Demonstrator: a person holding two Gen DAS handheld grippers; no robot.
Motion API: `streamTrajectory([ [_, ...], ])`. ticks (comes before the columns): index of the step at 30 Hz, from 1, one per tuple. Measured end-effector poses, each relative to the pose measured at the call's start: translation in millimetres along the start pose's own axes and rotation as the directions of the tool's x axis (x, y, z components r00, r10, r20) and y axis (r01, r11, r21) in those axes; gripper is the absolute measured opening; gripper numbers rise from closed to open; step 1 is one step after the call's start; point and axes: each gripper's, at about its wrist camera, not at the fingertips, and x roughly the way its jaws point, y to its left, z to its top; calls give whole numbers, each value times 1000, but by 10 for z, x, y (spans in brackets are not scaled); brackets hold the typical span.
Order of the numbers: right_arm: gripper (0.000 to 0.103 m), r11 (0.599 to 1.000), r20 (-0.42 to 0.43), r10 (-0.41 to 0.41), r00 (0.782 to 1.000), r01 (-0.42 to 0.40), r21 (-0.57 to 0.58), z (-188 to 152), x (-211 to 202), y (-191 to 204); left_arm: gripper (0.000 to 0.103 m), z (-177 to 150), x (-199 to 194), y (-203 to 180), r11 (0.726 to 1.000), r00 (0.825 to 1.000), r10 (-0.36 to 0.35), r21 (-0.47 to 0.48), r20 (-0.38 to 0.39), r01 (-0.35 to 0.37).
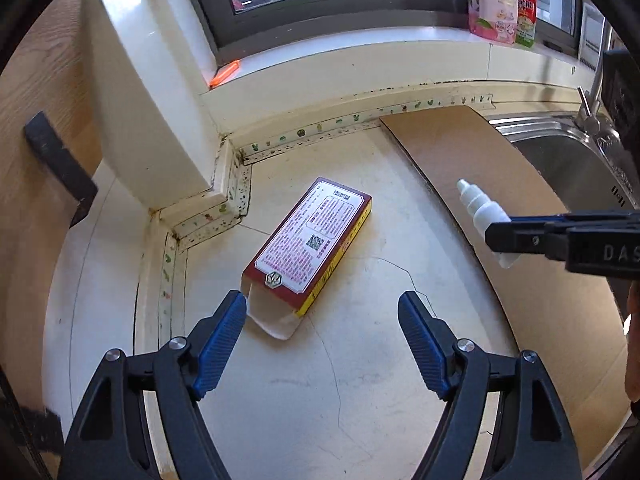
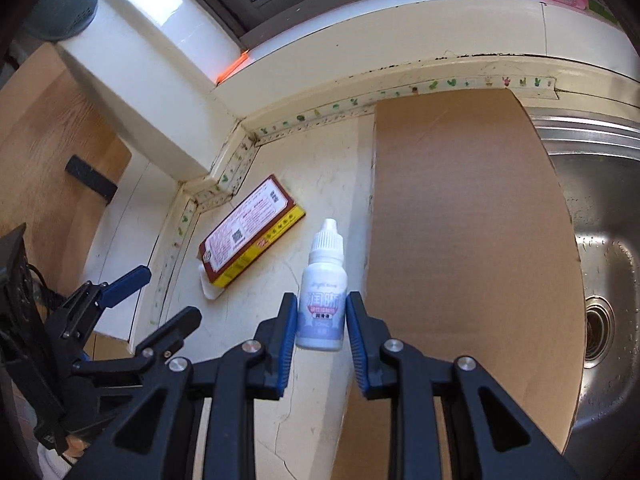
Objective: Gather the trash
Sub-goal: 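Grasp the white dropper bottle with the right tool while the left reaches the red medicine box, then grasp the red medicine box with the left tool and lift it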
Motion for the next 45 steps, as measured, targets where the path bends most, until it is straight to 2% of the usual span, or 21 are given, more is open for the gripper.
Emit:
streamTrajectory([
  [6, 25, 1000, 7, 30, 1000, -30, 8, 144, 180, -97, 77, 202, 446, 25, 998, 998, 24, 66, -51, -21],
  [13, 25, 998, -10, 59, 998, -58, 16, 175, 407, -211, 77, 369, 790, 168, 994, 994, -39, 93, -106, 49],
  [17, 25, 997, -8, 72, 997, -72, 13, 179, 441, -238, 77, 400, 1012, 179, 990, 988, -43, 125, -146, 61],
  [23, 25, 996, -5, 87, 996, -86, 6, 165, 416, -238, 76, 433, 1127, 259, 990, 984, -117, 65, -136, 126],
  [24, 25, 996, -6, 88, 996, -88, 7, 162, 422, -237, 70, 427, 1126, 259, 989, 983, -127, 60, -130, 136],
  [28, 25, 995, -5, 96, 995, -96, 11, 144, 414, -233, 65, 379, 1092, 208, 990, 986, -127, 53, -111, 133],
  [39, 25, 995, 3, 104, 995, -104, 14, -44, 177, -187, 61, 118, 743, -4, 998, 997, -52, -28, -65, 50],
  [42, 25, 994, 0, 111, 994, -111, 17, -142, 68, -174, 60, 20, 569, -15, 996, 996, -43, -87, -79, 36],
  [45, 25, 993, 3, 116, 993, -116, 16, -250, -73, -156, 60, -94, 309, -62, 995, 998, -15, -103, -58, 9],
])
